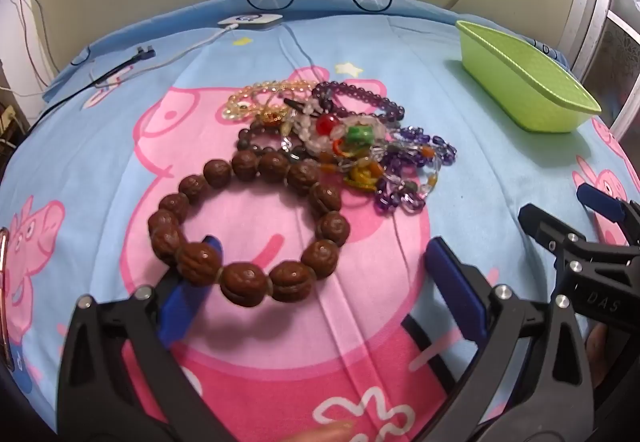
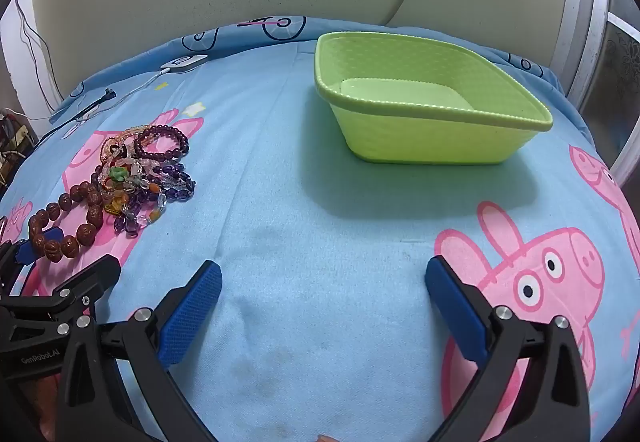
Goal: Organize jewelry
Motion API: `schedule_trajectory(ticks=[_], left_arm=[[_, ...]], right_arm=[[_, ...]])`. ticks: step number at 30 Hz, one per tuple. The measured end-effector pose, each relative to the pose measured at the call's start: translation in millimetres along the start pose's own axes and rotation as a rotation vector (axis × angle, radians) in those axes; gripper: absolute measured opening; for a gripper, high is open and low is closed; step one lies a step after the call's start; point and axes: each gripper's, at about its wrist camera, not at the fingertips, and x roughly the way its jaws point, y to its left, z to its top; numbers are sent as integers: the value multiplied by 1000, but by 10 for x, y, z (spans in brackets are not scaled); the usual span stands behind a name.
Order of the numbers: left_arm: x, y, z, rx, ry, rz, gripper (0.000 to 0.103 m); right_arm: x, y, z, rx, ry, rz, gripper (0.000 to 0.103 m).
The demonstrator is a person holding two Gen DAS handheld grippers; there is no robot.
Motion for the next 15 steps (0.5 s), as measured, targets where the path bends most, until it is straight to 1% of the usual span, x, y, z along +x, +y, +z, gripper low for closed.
schedule_trajectory(ticks=[11,15], left_arm=[[17,4,58,5,10,1,97],[-2,-1,-1,1,-4,2,97]], right_arm=[[4,-9,-8,0,0,1,85],[5,-23,-11,5,-2,8,85]])
